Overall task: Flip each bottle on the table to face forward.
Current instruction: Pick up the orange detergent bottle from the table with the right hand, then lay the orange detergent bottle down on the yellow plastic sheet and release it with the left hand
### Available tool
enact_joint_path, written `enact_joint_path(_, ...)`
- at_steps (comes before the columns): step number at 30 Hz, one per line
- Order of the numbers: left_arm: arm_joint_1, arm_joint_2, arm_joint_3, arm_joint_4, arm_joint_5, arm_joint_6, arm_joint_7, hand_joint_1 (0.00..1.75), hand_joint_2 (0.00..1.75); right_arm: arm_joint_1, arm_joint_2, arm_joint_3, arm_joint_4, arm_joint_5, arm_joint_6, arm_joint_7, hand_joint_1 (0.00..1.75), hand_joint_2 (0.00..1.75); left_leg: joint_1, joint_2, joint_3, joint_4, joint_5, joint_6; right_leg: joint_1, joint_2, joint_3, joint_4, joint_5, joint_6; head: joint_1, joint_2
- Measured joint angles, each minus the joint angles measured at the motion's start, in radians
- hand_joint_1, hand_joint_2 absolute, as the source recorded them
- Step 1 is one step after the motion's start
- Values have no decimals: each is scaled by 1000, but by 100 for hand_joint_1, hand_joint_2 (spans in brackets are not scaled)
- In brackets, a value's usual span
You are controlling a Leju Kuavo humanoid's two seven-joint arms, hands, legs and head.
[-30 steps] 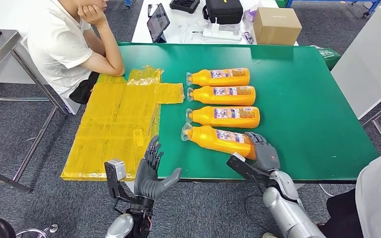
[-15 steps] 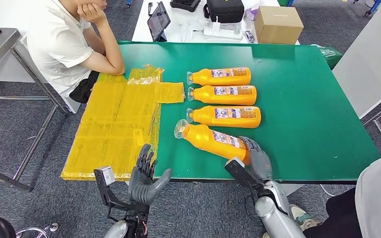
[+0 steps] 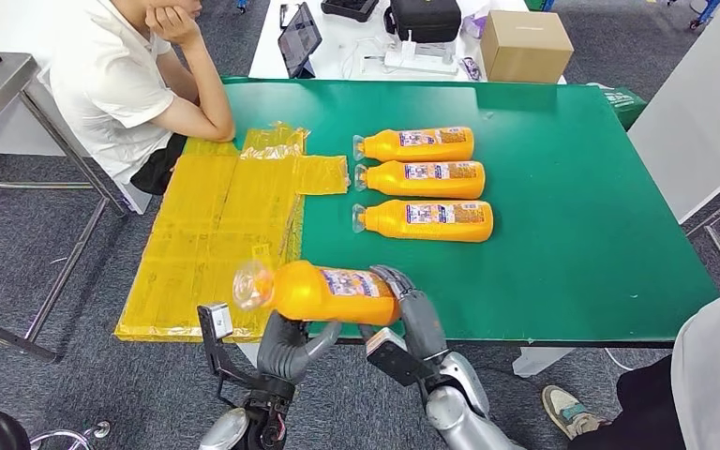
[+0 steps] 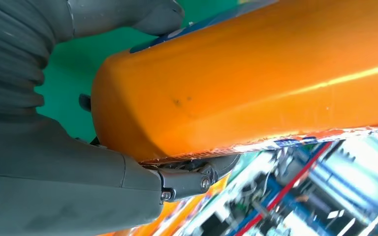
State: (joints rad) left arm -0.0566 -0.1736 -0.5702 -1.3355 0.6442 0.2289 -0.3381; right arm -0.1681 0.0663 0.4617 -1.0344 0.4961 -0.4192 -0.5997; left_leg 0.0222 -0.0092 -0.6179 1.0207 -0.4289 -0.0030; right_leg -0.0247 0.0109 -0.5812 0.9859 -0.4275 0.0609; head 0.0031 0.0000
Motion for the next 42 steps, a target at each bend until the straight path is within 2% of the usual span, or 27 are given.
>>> enact_joint_path(3, -9, 0, -1, 6, -7, -13, -17, 0, 175, -7, 6, 37, 29, 35, -42, 7, 160, 175, 0, 0, 0, 0, 0, 0, 0, 0, 0, 0, 0, 0, 0, 0)
enact_joint_path(10, -21, 0, -11, 1, -26, -95, -46, 0, 175, -42, 33, 82, 167, 60, -133, 10, 175, 175, 0, 0, 0, 0, 0, 0, 0, 0, 0, 0, 0, 0, 0, 0)
enact_joint_path(15, -18, 0, -8, -11, -43, -102, -76, 0, 175, -59, 47, 87, 238, 56, -129, 0, 175, 175, 0, 0, -1, 0, 0, 0, 0, 0, -1, 0, 0, 0, 0, 0)
enact_joint_path(16, -18, 0, -7, -11, -47, -100, -82, 5, 175, -62, 49, 88, 244, 52, -118, -5, 175, 175, 0, 0, -1, 0, 0, 0, 0, 0, -1, 0, 0, 0, 0, 0)
enact_joint_path(20, -22, -1, 4, -12, -49, -91, -99, 171, 175, -67, 54, 93, 258, 32, -53, -31, 175, 175, 0, 0, -1, 0, 0, 0, 0, 0, -1, 0, 0, 0, 0, 0)
enact_joint_path(26, -41, -5, 10, 4, -68, -74, -120, 175, 175, -71, 64, 101, 260, -9, -7, -56, 175, 175, 0, 0, -1, 0, 0, 0, 0, 0, -2, 0, 0, 0, 0, 0)
enact_joint_path(33, -72, -13, 4, 37, -129, -44, -149, 175, 175, -67, 65, 111, 223, -30, 12, -36, 175, 175, 0, 0, -1, 0, 0, 0, 0, 0, -2, 0, 0, 0, 0, 0)
enact_joint_path(40, -96, -14, -6, 63, -113, -68, -114, 175, 175, -30, 51, 116, 150, -58, 35, -17, 175, 175, 0, 0, -2, 0, 0, 0, 0, 0, -2, 0, 0, 0, 0, 0)
enact_joint_path(42, -100, -14, -7, 69, -96, -77, -103, 175, 175, -24, 47, 116, 140, -63, 37, -15, 164, 175, 0, 0, -2, 0, 0, 0, 0, 0, -2, 0, 0, 0, 0, 0)
